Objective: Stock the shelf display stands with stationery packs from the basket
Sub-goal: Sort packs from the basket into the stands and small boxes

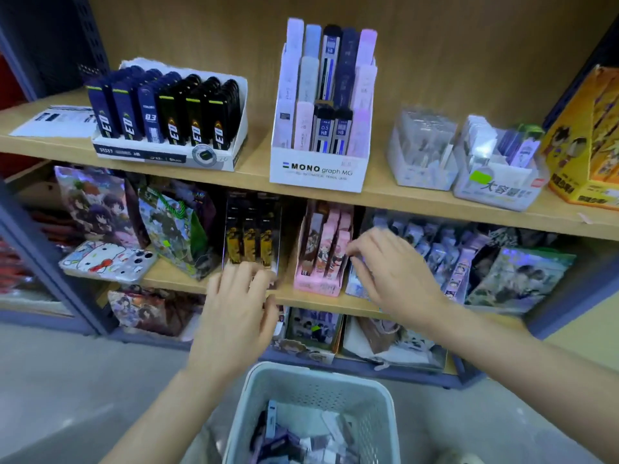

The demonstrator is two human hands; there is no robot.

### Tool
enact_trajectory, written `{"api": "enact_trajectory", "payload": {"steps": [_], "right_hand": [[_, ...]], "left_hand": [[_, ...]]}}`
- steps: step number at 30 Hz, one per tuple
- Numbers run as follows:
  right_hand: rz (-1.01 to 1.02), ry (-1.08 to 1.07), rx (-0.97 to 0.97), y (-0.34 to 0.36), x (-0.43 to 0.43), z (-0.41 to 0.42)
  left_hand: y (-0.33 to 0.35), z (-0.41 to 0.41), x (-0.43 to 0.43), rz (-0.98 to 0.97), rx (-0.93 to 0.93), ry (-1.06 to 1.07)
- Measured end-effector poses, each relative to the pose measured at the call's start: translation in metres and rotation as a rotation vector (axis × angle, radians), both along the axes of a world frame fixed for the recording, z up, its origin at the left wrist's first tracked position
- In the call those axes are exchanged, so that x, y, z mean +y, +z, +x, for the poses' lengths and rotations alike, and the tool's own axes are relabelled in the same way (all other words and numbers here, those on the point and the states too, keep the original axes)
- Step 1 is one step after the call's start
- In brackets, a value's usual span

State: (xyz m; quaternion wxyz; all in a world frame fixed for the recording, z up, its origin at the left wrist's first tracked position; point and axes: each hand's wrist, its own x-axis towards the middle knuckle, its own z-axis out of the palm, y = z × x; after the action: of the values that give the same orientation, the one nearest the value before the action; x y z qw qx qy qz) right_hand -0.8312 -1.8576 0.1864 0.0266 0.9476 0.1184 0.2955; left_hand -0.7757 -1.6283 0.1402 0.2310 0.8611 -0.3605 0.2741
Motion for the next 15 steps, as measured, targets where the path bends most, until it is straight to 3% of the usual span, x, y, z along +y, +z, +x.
{"api": "enact_trajectory", "payload": {"steps": [6, 12, 15], "right_hand": [[0.157, 0.017, 0.399, -0.124, 0.012, -0.012], [0.511, -0.066, 1.006, -0.267, 0.04, -0.031], [0.624, -0.171, 1.199, -0.318, 0.057, -0.042]], "left_hand": [[-0.118, -0.017, 0.042, 0.203, 0.357, 0.117], [-0.201, -0.037, 0.053, 0.174, 0.841, 0.229], [-0.229, -0.041, 0.051, 0.158, 1.028, 0.275]]}}
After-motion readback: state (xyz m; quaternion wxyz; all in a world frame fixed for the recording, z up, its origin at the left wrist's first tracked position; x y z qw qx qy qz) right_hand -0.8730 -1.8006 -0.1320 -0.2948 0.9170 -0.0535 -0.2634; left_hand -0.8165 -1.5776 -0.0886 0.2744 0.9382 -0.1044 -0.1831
